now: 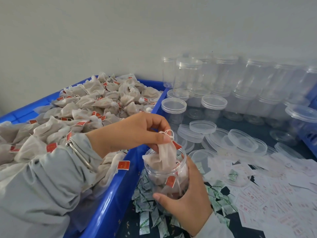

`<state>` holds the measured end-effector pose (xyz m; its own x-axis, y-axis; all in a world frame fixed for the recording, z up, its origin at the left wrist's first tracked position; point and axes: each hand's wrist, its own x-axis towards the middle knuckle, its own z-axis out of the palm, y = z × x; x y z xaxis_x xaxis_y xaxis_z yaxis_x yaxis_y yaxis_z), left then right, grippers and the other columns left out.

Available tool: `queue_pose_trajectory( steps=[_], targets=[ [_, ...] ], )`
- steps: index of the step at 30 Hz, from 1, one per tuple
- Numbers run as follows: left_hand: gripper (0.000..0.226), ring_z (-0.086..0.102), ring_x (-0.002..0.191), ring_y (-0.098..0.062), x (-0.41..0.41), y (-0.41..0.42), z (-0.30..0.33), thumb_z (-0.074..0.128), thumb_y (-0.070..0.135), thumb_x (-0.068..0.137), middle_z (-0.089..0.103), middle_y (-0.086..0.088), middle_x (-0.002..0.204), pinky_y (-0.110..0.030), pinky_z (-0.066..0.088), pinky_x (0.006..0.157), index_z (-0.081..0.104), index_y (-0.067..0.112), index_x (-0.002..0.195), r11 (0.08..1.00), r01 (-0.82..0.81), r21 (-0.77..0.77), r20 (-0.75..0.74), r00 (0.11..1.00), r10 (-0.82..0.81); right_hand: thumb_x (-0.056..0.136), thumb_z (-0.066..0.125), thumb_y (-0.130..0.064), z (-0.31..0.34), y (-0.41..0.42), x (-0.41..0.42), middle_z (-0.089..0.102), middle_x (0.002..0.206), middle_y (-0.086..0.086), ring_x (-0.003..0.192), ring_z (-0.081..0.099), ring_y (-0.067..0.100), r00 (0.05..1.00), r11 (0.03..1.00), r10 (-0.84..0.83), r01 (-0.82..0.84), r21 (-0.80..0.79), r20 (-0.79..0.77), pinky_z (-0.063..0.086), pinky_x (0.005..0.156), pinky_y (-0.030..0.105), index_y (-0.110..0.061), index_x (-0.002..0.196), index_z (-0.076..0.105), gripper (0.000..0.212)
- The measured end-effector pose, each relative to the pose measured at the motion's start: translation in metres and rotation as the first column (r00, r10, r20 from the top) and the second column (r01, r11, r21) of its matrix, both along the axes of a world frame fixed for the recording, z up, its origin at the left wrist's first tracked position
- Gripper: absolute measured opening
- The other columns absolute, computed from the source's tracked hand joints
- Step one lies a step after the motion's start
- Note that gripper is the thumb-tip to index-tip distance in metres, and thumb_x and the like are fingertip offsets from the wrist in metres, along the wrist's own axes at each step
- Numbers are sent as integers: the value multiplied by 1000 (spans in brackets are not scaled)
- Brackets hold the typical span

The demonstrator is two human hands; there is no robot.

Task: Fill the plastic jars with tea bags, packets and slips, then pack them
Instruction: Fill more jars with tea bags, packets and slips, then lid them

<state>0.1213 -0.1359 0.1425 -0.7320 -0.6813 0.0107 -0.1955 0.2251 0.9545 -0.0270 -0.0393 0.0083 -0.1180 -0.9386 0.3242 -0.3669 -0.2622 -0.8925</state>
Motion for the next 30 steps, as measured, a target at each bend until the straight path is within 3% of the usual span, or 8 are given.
queue_pose_trajectory(
  steps=[5, 10, 13, 18, 20, 22, 26, 30],
  targets=[
    [4, 65, 72, -9, -4, 6, -3, 61, 12, 80, 67, 6, 76, -20, 55, 66, 60, 14, 84, 988, 95, 125, 12, 995, -98, 47, 85, -52, -3, -1, 0, 48, 134, -16, 126, 47, 6, 1000, 1000, 17, -17, 11, 1, 42, 103, 36, -40, 140, 32, 108],
    [21, 53, 62, 8, -15, 17, -3, 53, 24, 94, 55, 18, 64, -4, 39, 65, 52, 32, 75, 893, 284, -349, 571, 820, -37, 44, 84, -47, -2, -1, 0, 52, 126, -15, 119, 51, 6, 1000, 999, 16, -16, 31, 1, 44, 100, 32, -38, 136, 38, 103],
    [30, 42, 56, -1, -20, 25, -6, 38, 30, 100, 44, 6, 62, -7, 34, 60, 44, 23, 71, 811, 424, -404, 701, 713, -23, 44, 83, -49, -1, 1, 1, 49, 131, -16, 123, 48, 3, 1000, 999, 16, -17, 36, 19, 43, 102, 32, -39, 139, 35, 107],
    [32, 47, 59, 2, -16, 24, -3, 41, 38, 97, 50, 14, 62, -12, 38, 61, 54, 28, 70, 874, 247, -417, 527, 850, 11, 45, 86, -36, 1, 0, 1, 56, 127, -4, 118, 55, 13, 992, 998, 61, -62, 8, 115, 48, 98, 41, -28, 138, 40, 105],
    [20, 55, 80, 10, -13, 19, -2, 43, 57, 85, 59, 24, 84, -8, 43, 72, 58, 43, 87, 858, 106, -503, 383, 917, 111, 49, 87, -21, 3, -2, 0, 65, 113, 2, 104, 65, 22, 970, 996, 85, -76, -49, 227, 56, 84, 40, -31, 130, 46, 92],
    [40, 49, 103, 16, -9, 13, -3, 50, 72, 72, 54, 28, 110, -5, 42, 84, 48, 52, 107, 859, 11, -511, 274, 950, 151, 49, 85, -22, 3, -2, -1, 67, 108, -2, 96, 68, 19, 951, 996, 41, -16, -84, 305, 57, 75, 30, -41, 118, 50, 80],
    [102, 39, 123, 12, -10, 10, -15, 70, 73, 54, 39, 25, 139, -13, 36, 102, 19, 49, 139, 931, 125, -343, 446, 894, 44, 47, 82, -43, 5, -3, -5, 63, 111, -22, 104, 62, 0, 947, 991, -36, 73, -108, 318, 48, 82, 10, -72, 108, 39, 80],
    [117, 38, 127, 4, -19, 14, -29, 78, 64, 53, 40, 21, 141, -16, 29, 103, 5, 45, 144, 919, 132, -371, 482, 873, 69, 52, 81, -34, 4, -3, -4, 65, 112, -19, 102, 63, -2, 948, 986, 45, 9, -165, 316, 45, 80, 6, -67, 113, 41, 80]
  ],
)
